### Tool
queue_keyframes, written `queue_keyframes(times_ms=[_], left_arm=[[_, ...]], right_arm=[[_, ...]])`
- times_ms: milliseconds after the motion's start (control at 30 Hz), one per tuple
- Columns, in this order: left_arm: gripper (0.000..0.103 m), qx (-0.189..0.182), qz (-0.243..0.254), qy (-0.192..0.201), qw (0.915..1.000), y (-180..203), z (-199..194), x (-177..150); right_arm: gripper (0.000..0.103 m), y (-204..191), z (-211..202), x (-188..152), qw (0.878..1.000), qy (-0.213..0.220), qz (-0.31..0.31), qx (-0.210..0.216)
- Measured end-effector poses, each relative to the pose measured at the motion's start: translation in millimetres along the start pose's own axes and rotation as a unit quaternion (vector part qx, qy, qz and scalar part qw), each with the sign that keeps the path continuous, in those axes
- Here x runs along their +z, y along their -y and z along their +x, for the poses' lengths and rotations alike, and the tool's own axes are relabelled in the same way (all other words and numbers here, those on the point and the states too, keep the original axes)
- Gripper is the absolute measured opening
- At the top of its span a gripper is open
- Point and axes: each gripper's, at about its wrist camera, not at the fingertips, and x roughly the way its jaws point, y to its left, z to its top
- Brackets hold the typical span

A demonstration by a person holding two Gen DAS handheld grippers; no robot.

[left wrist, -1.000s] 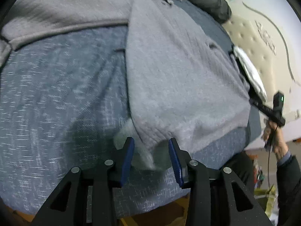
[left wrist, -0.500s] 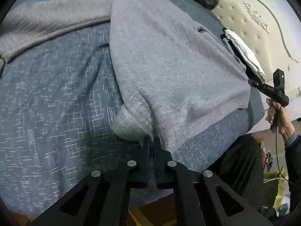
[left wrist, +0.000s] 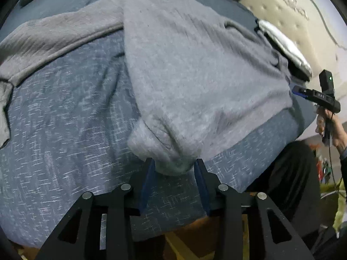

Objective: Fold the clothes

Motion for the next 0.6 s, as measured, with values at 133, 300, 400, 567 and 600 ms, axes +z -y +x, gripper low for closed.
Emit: queue_keyframes(times_ms=[133,300,400,567,600], left_arm=[[0.041,0.006,0.015,-0.008,0.9998,6,10,2],[0.010,0.015,0.034,-0.011,0.9992,11,17,6],[0.007,0.013,0.037,0.001,0.9992,12,7,8],[0.006,0.005,0.043,0.030,0.9986,16,-32,13],[0.006,0.006,0.045,0.038,0.9983,17,-42,14]], right_arm=[[0.053,4,14,-15,1.000,-0.024,0.007,0.001],[0.017,5,18,-23,1.000,-0.021,0.015,0.012],[0.008,3,13,-20,0.999,-0.016,0.016,0.027],[0.006,-12,-14,-11,0.999,-0.003,-0.005,0.045],[0.005,-17,-25,-9,0.999,0.004,-0.011,0.051]])
